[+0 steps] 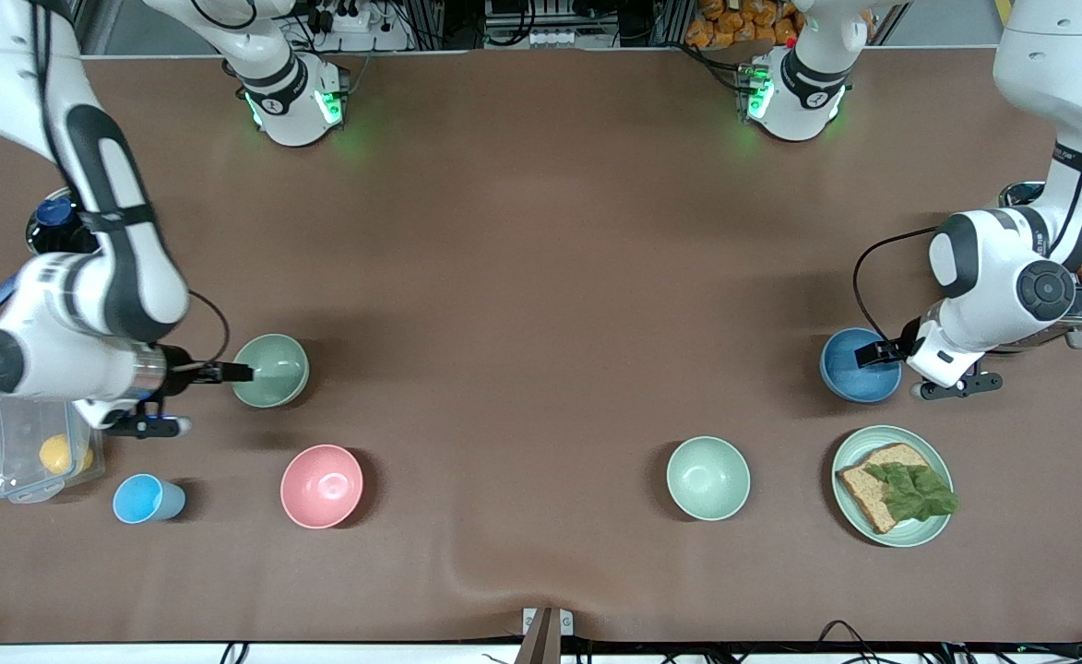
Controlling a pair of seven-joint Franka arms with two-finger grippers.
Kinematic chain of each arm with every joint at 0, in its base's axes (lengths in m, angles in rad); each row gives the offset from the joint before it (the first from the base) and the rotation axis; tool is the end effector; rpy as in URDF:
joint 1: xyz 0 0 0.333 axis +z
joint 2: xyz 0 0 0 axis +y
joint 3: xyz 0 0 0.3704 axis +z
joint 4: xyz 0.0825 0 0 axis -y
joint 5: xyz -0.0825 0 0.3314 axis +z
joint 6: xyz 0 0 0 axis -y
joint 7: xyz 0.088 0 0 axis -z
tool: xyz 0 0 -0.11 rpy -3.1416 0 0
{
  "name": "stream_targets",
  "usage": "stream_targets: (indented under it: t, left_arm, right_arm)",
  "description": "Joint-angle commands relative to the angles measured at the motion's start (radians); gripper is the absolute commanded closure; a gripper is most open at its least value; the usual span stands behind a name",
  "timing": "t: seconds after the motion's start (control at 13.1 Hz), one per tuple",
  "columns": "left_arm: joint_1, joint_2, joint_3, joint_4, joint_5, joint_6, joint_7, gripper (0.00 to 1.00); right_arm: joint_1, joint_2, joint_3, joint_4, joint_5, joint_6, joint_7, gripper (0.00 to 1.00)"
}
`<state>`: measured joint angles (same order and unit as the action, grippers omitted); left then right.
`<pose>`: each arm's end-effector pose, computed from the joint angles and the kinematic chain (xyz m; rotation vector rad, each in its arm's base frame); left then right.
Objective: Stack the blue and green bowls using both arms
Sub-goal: 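Grasp the blue bowl with the left gripper while the right gripper grasps the green bowl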
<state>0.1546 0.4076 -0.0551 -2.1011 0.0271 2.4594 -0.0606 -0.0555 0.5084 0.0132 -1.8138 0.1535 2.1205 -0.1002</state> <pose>0.5646 0.0584 0.3081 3.1264 0.2233 -0.0758 0.6151 -0.0197 0.3255 -2.9846 0.0548 0.2875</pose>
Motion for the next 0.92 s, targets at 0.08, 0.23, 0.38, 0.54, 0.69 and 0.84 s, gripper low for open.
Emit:
stream_targets:
  t: [0.08, 0.23, 0.38, 0.54, 0.69, 0.84]
  left_arm:
    - [0.025, 0.014, -0.003, 0.009, 0.017, 0.006, 0.018, 0.02]
    - [0.026, 0.025, -0.003, 0.012, 0.017, 0.006, 0.018, 0.07]
    - [0.026, 0.025, -0.003, 0.012, 0.019, 0.006, 0.016, 0.16]
    - [0.026, 0.025, -0.003, 0.012, 0.019, 0.006, 0.016, 0.35]
    - [0.025, 0.025, -0.003, 0.012, 0.017, 0.006, 0.013, 0.75]
    - [0.022, 0.024, -0.003, 0.012, 0.019, 0.001, 0.016, 1.0]
  right_arm:
    - [0.002, -0.021, 0.001, -0.078, 0.024, 0.059, -0.012, 0.0]
    - [-0.006, -0.007, 0.001, -0.096, 0.029, 0.062, -0.048, 0.0]
    - [-0.018, 0.001, 0.002, -0.099, 0.034, 0.062, -0.07, 0.0]
    - [-0.02, 0.004, 0.002, -0.102, 0.034, 0.064, -0.072, 0.0]
    - [-0.02, 0.01, 0.002, -0.114, 0.035, 0.07, -0.076, 0.26]
    - [-0.021, 0.01, 0.002, -0.119, 0.037, 0.078, -0.101, 0.75]
